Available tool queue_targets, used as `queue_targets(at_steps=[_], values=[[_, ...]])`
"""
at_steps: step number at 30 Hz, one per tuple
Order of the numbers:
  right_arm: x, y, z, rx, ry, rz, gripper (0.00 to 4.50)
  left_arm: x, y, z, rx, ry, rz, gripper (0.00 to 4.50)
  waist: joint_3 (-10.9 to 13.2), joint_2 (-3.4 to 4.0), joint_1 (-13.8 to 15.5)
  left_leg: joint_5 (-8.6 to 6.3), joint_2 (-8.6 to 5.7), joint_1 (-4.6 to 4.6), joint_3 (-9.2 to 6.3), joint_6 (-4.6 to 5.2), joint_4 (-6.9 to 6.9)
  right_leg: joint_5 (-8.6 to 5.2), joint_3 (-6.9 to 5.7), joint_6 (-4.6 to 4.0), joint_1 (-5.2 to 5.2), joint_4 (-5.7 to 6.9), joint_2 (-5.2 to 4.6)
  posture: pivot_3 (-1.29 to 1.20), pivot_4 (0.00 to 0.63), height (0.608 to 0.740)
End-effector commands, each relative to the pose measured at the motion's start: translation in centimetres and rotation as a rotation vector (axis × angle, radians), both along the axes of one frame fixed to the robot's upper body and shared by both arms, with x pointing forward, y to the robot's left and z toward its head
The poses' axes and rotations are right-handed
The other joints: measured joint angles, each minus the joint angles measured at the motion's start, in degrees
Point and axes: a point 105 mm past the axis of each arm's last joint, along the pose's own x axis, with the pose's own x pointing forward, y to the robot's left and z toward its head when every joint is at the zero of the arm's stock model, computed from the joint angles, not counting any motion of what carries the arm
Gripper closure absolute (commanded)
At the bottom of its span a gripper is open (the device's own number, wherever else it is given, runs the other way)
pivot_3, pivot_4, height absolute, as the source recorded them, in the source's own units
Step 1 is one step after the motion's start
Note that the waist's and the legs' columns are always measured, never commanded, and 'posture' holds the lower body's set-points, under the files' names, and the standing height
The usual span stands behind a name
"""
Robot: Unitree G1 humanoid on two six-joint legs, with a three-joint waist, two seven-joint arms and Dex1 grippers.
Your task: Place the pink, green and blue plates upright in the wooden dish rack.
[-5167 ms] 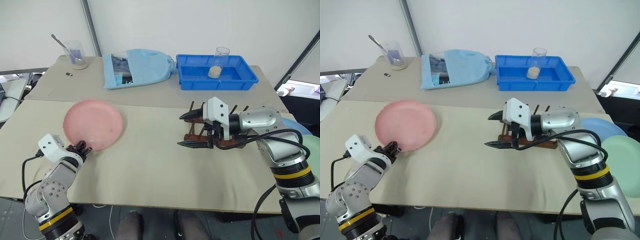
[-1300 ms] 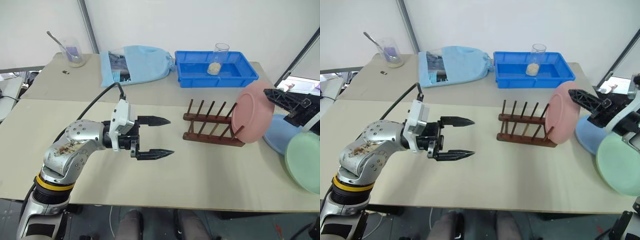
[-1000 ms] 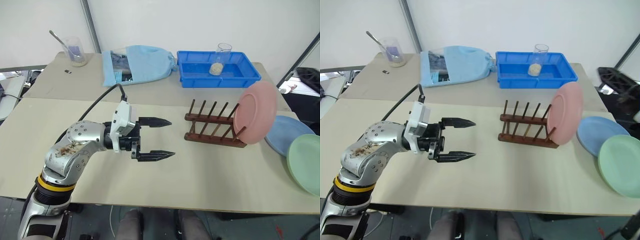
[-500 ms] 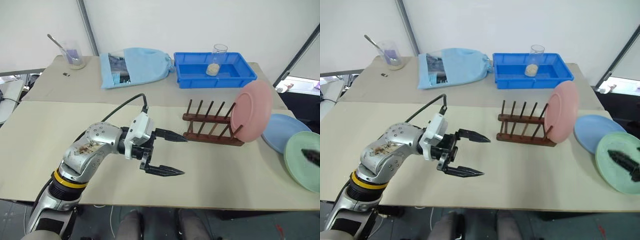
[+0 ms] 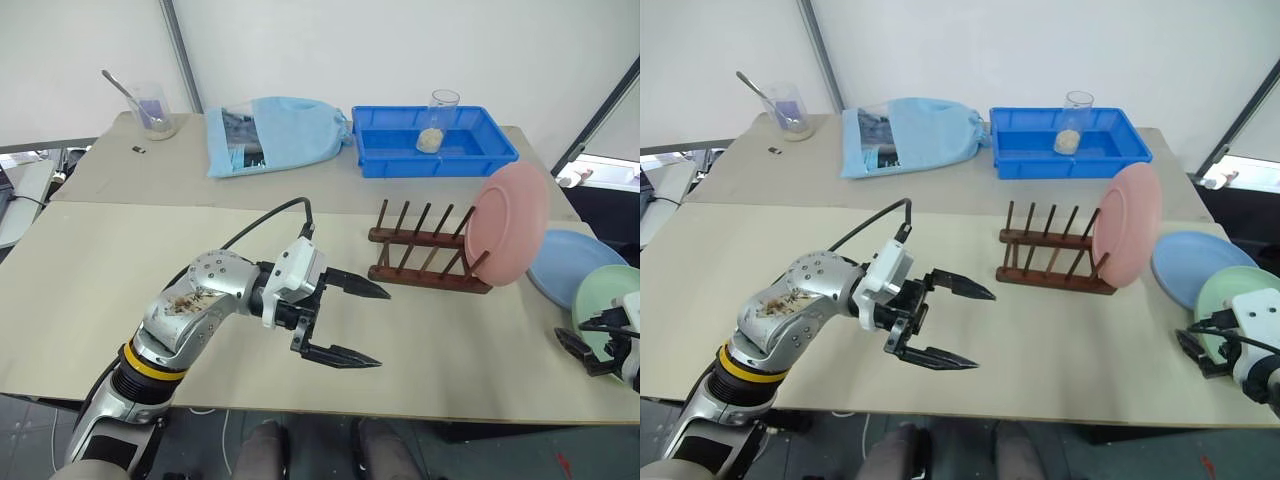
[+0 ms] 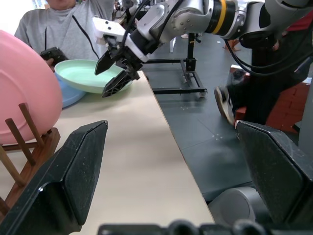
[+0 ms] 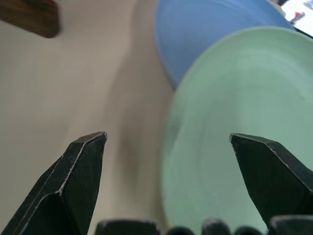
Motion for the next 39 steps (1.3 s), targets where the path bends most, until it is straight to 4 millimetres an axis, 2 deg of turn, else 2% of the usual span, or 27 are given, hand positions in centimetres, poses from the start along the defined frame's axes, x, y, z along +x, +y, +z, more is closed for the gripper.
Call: queue_targets(at_steps=[1,10,14,19,22,25,28,31,33,35,37,39], values=[[0.2,-0.7,0.0,-0.023,-0.005,-0.041,1.20,-0.5,-0.3,0.6,-0.023,-0.049,-0.017,0.00,0.0,0.00,0.0,0.00,0.00,0.01,-0.02,0.00,0.00,0.00,-0.01,0.00,0.00,0.00,0.01,0.00,0.150,0.696],[0.4,-0.5,-1.7,-0.019,0.046,-0.087,4.37,-0.3,-0.4,0.5,-0.029,-0.056,-0.005,0.00,0.0,0.00,-0.1,0.00,0.00,0.02,-0.03,0.00,0.01,0.00,-0.01,0.01,0.04,0.02,0.01,0.00,0.150,0.696],[0.3,-0.4,-1.8,-0.001,0.038,-0.109,4.45,-0.1,-0.4,0.5,-0.029,-0.059,-0.001,0.00,0.0,-0.06,-0.1,0.00,0.01,0.09,-0.06,0.00,0.04,0.01,-0.03,0.02,0.16,0.01,0.01,0.00,0.150,0.696],[-0.2,0.0,0.1,-0.043,-0.020,-0.110,4.45,0.3,-0.2,0.6,-0.031,-0.066,0.005,0.00,0.0,-0.06,0.0,0.00,0.01,0.08,-0.07,0.00,0.04,0.00,-0.04,0.02,0.17,0.01,0.01,0.00,0.150,0.696],[-0.7,0.8,3.1,-0.140,-0.088,-0.073,4.45,0.6,0.1,0.7,-0.036,-0.063,0.022,0.00,-0.1,0.02,0.0,0.00,0.01,0.08,-0.08,0.00,0.03,0.00,-0.05,0.02,0.16,0.02,0.01,0.00,0.150,0.696],[-0.6,2.1,7.2,-0.259,-0.191,-0.017,4.45,1.2,0.5,1.0,-0.044,-0.048,0.048,0.00,-0.1,0.09,-0.3,0.00,0.02,0.09,-0.06,0.00,0.03,0.00,-0.03,0.03,0.13,0.03,0.01,0.00,0.150,0.696],[0.2,3.5,12.3,-0.335,-0.352,0.056,4.45,1.8,1.1,1.3,-0.052,-0.028,0.087,0.00,-0.1,0.13,-0.5,0.00,0.02,0.12,-0.03,0.00,0.04,0.00,-0.02,0.03,0.12,0.06,0.01,0.00,0.150,0.696],[1.7,6.0,17.3,-0.367,-0.505,0.218,4.45,2.5,1.8,1.3,-0.040,-0.032,0.135,0.00,-0.1,0.14,-0.5,0.00,0.01,0.16,-0.05,0.00,0.04,0.01,-0.03,0.03,0.14,0.07,0.02,0.00,0.150,0.696],[2.7,8.4,19.7,-0.336,-0.588,0.361,4.45,2.8,2.1,1.2,-0.036,-0.036,0.168,0.00,-0.1,0.10,-0.6,0.00,0.03,0.17,-0.09,0.00,0.01,-0.02,-0.07,-0.02,0.14,0.07,0.05,0.00,0.150,0.696],[3.4,10.3,21.2,-0.263,-0.651,0.457,4.45,2.9,2.4,1.2,-0.034,-0.037,0.188,0.00,0.0,0.05,-0.3,-0.01,0.05,0.14,-0.09,0.01,-0.06,-0.05,-0.07,-0.06,0.10,0.03,0.06,0.00,0.150,0.696],[4.0,12.8,23.0,-0.057,-0.756,0.578,4.45,2.9,2.7,1.1,-0.032,-0.037,0.219,0.00,0.0,-0.04,-0.4,-0.04,0.10,0.14,-0.12,0.07,-0.05,-0.05,-0.12,-0.04,0.14,0.02,0.11,0.00,0.150,0.696],[4.4,14.6,24.1,0.108,-0.800,0.664,4.45,2.9,3.0,1.0,-0.027,-0.037,0.241,0.00,0.0,-0.07,-0.3,-0.04,0.07,0.03,-0.10,0.07,-0.04,0.06,-0.06,0.13,0.06,0.00,0.10,0.00,0.150,0.696]])
